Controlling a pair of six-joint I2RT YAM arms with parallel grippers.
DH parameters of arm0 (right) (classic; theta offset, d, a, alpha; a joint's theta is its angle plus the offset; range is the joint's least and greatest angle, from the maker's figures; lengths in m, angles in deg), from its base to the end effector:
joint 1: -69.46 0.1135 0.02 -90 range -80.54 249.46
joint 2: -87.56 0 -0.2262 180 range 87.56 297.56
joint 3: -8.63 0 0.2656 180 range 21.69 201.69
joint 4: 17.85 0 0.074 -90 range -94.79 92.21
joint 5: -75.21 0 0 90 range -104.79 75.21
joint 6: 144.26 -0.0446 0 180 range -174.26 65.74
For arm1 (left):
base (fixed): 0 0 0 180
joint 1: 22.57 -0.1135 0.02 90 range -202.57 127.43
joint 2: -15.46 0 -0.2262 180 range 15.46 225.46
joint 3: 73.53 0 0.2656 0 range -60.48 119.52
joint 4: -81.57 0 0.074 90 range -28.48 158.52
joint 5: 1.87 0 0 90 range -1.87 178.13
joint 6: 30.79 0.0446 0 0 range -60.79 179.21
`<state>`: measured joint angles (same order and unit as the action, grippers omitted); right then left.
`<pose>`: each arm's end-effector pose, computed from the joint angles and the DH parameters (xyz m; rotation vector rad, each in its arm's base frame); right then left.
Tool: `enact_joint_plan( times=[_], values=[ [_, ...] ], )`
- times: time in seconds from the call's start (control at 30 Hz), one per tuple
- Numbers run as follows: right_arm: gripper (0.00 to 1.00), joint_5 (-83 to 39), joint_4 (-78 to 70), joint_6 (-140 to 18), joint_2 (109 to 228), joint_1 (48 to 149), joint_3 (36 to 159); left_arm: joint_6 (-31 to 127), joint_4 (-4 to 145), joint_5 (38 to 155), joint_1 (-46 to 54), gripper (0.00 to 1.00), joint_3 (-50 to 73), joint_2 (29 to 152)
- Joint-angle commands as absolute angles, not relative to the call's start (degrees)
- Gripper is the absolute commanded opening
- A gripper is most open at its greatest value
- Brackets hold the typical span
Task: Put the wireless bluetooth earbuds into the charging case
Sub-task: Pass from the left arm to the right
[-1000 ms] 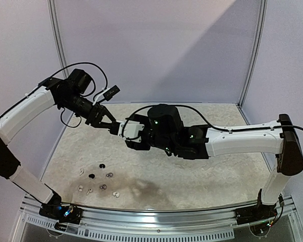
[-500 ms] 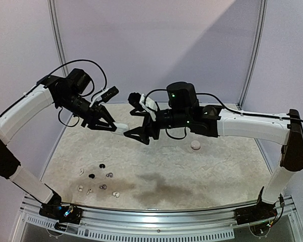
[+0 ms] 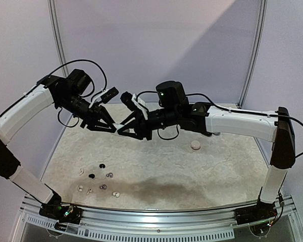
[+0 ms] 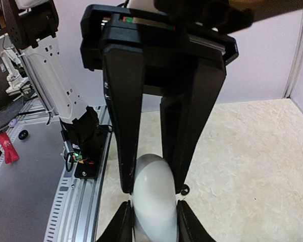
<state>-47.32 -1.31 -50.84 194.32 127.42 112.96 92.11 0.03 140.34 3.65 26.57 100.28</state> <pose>0.2217 0.3994 0.2826 -1.3684 1.4959 1.1638 0.2505 -0.1627 0.3160 1.4247 2.0018 -1.1656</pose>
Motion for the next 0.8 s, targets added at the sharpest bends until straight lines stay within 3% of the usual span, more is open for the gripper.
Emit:
enact_joint_plan(
  times=[0.0,0.1,0.2,0.23,0.33,0.4,0.57,0.77],
  values=[
    [0.22,-51.19,0.65,-52.64,195.83,127.17,114.41,93.52,-0.6,141.29,4.41,0.0,27.07,99.58],
    [0.03,-51.23,2.49,-52.01,196.24,127.13,115.21,93.7,-0.95,141.42,4.42,0.0,27.05,99.5],
    [0.0,-50.91,3.09,-52.19,196.41,126.74,115.17,93.66,-1.26,140.73,4.41,0.0,27.3,99.48],
    [0.0,-50.78,3.06,-52.52,196.3,126.59,115.02,93.51,-1.27,140.08,4.41,0.11,27.32,99.43],
    [0.0,-50.02,3.04,-53.01,195.81,126.03,114.22,93.25,-1.78,136.32,4.17,0.72,27.41,99.27],
    [0.0,-48.5,3.21,-53.25,195.22,125.77,113.15,95.05,-3.92,132.88,3.51,0.82,27.58,98.9],
    [0.0,-44.26,2.49,-53.63,192.2,124.75,107.51,107.61,-12.22,122.54,-1.05,0.8,24.14,96.53],
    [0.0,-40.6,2.18,-53.06,188.78,124.46,102.02,120.78,-13.04,102.8,-3.76,0.61,6.74,94.56]
  ],
)
